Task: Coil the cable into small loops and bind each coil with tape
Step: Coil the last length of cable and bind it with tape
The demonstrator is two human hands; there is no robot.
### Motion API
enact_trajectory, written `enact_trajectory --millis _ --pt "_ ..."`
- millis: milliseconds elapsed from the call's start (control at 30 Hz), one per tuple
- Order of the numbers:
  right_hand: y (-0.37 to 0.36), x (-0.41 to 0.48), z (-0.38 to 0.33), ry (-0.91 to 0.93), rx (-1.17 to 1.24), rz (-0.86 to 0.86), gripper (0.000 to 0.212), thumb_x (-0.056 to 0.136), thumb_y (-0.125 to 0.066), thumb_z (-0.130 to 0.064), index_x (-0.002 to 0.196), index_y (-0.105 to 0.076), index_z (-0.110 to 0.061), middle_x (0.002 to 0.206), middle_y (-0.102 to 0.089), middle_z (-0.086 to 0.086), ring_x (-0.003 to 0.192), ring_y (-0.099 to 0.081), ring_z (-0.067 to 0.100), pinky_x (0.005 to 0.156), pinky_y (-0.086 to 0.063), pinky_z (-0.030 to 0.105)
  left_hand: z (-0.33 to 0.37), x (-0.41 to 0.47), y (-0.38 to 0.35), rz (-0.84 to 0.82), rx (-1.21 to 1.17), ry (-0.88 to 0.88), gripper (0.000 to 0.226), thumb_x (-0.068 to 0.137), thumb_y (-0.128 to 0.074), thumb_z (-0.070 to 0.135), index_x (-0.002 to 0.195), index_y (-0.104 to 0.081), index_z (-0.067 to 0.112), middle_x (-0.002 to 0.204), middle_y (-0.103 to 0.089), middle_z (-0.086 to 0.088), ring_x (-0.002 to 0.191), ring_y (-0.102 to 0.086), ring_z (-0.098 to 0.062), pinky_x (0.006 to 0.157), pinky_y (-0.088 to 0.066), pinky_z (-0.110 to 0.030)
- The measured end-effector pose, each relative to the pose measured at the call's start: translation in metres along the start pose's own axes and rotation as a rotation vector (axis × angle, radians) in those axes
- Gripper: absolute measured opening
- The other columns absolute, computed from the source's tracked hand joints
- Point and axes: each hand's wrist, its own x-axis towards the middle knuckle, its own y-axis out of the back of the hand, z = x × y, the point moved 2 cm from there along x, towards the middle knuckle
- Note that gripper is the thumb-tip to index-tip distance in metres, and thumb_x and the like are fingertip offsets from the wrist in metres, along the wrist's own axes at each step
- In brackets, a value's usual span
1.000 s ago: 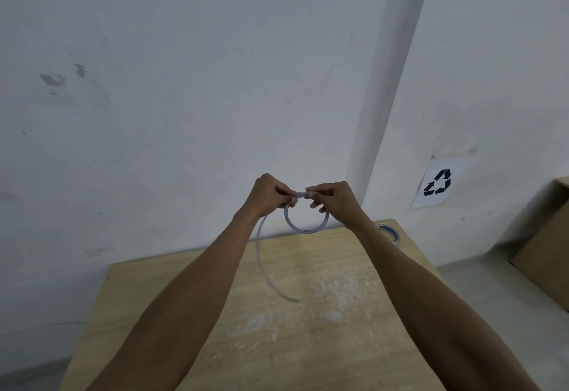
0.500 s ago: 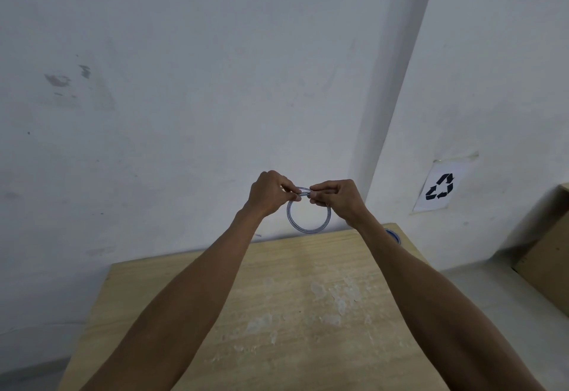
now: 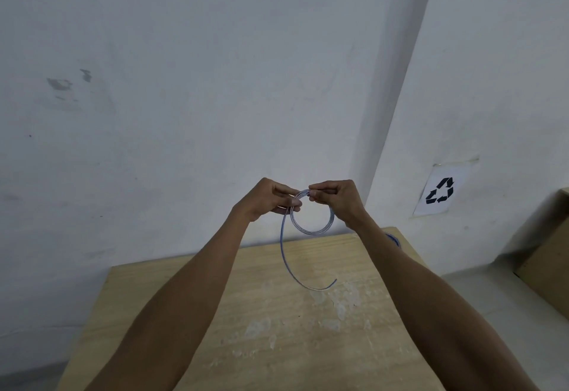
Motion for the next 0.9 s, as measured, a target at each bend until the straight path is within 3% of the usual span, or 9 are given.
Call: enact_trajectory --millis 167,333,567,733,900 --pt "-0.004 -0.001 -0.005 -0.032 0.051 -0.007 0.019 0.087 -0.078 -0.006 0.105 -0.077 0.002 0.092 -0.078 0.019 0.087 -0.076 0.024 0.082 -0.061 0.029 -0.008 0.0 -0.001 0.177 -0.215 -0.037 0.03 0.085 -0.078 -0.002 0.114 -0.074 -0.006 0.104 -0.076 -0.026 0.091 -0.077 -0.035 0.088 -0.061 -0.042" --pt "0.002 0.001 -0.014 -0.141 0.119 -0.135 0.021 0.089 -0.073 0.0 0.108 -0.072 0.008 0.101 -0.076 0.025 0.092 -0.076 0.03 0.082 -0.06 0.028 -0.012 -0.003 -0.002 0.148 -0.328 -0.018 0.029 0.087 -0.075 -0.002 0.115 -0.073 -0.007 0.109 -0.074 -0.029 0.092 -0.074 -0.033 0.086 -0.06 -0.035" --pt "0.005 -0.005 -0.011 -0.183 0.099 -0.157 0.022 0.087 -0.078 -0.006 0.105 -0.074 0.006 0.099 -0.076 0.025 0.092 -0.075 0.034 0.09 -0.06 0.036 -0.001 -0.006 0.003 0.112 -0.194 -0.002 0.028 0.083 -0.08 -0.003 0.111 -0.074 -0.007 0.1 -0.076 -0.029 0.086 -0.076 -0.034 0.08 -0.062 -0.037" --pt "0.0 -0.009 -0.008 -0.115 0.059 -0.12 0.024 0.08 -0.082 0.002 0.099 -0.072 0.011 0.092 -0.075 0.029 0.084 -0.076 0.032 0.08 -0.061 0.033 0.0 -0.006 0.003 0.114 -0.112 -0.019 0.031 0.08 -0.083 -0.003 0.11 -0.076 -0.004 0.097 -0.077 -0.024 0.086 -0.077 -0.032 0.076 -0.061 -0.034" --pt "-0.004 -0.01 -0.009 -0.126 0.077 -0.088 0.021 0.081 -0.081 0.002 0.099 -0.074 0.008 0.089 -0.076 0.023 0.082 -0.077 0.028 0.076 -0.06 0.03 -0.002 -0.007 0.006 0.109 -0.115 -0.029 0.028 0.082 -0.081 -0.003 0.109 -0.076 -0.004 0.098 -0.077 -0.024 0.087 -0.076 -0.035 0.084 -0.063 -0.04"
